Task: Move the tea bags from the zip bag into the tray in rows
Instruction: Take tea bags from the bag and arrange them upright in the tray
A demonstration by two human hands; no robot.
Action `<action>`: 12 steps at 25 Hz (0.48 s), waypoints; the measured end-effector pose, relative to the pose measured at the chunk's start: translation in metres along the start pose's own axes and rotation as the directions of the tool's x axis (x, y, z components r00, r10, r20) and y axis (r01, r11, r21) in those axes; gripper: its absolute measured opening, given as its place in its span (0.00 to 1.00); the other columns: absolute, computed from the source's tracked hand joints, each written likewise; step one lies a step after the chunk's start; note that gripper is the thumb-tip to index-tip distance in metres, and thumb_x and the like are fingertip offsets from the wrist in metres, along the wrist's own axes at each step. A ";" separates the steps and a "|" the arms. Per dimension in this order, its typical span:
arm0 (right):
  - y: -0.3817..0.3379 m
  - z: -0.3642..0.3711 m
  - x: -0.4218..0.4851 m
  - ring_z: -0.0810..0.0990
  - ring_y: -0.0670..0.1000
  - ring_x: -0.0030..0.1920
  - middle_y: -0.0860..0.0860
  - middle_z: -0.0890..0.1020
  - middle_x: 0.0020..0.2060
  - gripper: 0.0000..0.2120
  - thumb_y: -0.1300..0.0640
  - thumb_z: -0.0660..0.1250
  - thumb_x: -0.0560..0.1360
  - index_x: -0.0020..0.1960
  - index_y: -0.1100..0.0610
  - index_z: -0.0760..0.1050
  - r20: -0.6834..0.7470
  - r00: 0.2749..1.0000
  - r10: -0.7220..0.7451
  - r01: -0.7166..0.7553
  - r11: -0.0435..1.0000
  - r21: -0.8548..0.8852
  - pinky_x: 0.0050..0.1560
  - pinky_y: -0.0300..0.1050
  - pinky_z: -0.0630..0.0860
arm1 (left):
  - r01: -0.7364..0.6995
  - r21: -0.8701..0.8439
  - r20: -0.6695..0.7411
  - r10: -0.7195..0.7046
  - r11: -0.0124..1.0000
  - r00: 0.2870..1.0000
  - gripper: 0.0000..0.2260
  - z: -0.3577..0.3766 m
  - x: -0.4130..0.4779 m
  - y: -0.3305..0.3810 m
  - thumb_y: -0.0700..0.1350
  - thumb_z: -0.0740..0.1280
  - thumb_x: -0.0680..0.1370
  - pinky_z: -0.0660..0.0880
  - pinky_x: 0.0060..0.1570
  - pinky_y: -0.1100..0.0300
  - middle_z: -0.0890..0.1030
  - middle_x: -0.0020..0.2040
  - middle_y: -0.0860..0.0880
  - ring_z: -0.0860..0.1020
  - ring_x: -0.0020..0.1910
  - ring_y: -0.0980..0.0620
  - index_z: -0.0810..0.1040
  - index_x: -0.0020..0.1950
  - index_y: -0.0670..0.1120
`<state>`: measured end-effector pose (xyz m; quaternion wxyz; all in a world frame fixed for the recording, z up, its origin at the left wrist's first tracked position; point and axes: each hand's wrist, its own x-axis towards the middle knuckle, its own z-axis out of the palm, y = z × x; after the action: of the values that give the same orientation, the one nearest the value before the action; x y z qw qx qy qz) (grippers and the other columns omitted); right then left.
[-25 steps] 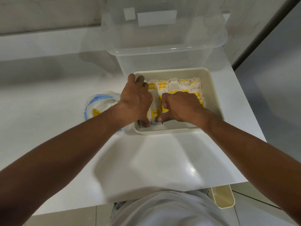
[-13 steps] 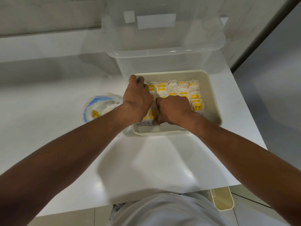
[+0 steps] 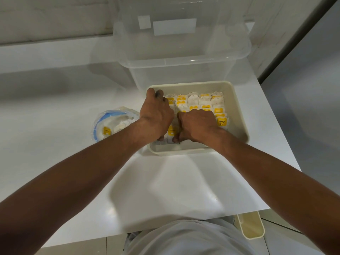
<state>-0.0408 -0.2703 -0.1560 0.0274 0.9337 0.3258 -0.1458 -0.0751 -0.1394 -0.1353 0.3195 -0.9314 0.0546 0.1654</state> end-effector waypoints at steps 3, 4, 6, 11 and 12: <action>0.005 -0.007 -0.005 0.75 0.52 0.42 0.48 0.79 0.43 0.29 0.25 0.69 0.61 0.47 0.48 0.74 0.073 0.997 0.034 -0.045 0.985 0.167 0.40 0.44 0.67 | -0.083 -0.117 -0.040 0.078 0.990 0.996 0.29 -0.004 -0.004 -0.011 0.71 0.68 0.68 0.64 0.60 0.48 0.76 0.58 0.50 0.70 0.62 0.46 0.76 0.60 0.53; 0.006 -0.009 -0.005 0.75 0.51 0.42 0.47 0.79 0.42 0.28 0.25 0.69 0.61 0.47 0.48 0.75 0.091 0.995 0.031 -0.050 0.975 0.218 0.39 0.44 0.67 | -0.127 -0.198 -0.051 0.119 0.972 0.992 0.26 -0.005 -0.005 -0.016 0.69 0.69 0.69 0.65 0.59 0.49 0.76 0.58 0.50 0.71 0.61 0.46 0.76 0.59 0.53; 0.007 -0.010 -0.003 0.77 0.51 0.44 0.46 0.80 0.43 0.24 0.28 0.70 0.64 0.47 0.47 0.76 0.104 0.995 0.014 -0.044 0.957 0.287 0.39 0.44 0.68 | -0.181 -0.387 -0.071 0.166 0.904 0.984 0.20 -0.004 -0.006 -0.024 0.63 0.71 0.71 0.65 0.55 0.51 0.77 0.57 0.51 0.71 0.60 0.46 0.75 0.57 0.55; 0.014 -0.017 -0.012 0.80 0.47 0.46 0.44 0.82 0.43 0.15 0.38 0.74 0.68 0.47 0.45 0.76 0.027 0.999 0.019 -0.030 0.865 0.502 0.48 0.49 0.77 | -0.275 -0.640 -0.246 0.147 0.718 0.958 0.16 0.002 -0.025 -0.049 0.59 0.72 0.72 0.70 0.48 0.55 0.76 0.51 0.57 0.74 0.55 0.51 0.75 0.57 0.57; 0.015 -0.021 -0.017 0.80 0.45 0.43 0.43 0.82 0.42 0.14 0.40 0.74 0.69 0.48 0.46 0.77 0.002 1.000 0.016 -0.014 0.827 0.562 0.48 0.47 0.77 | -0.282 -0.704 -0.268 0.123 0.652 0.956 0.17 0.004 -0.033 -0.055 0.59 0.73 0.72 0.72 0.49 0.54 0.76 0.52 0.58 0.75 0.54 0.53 0.76 0.57 0.58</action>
<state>-0.0388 -0.2886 -0.1317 -0.2477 0.9032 0.2612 -0.2337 -0.0953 -0.0935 -0.0952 -0.1098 -0.9801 0.1185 0.1153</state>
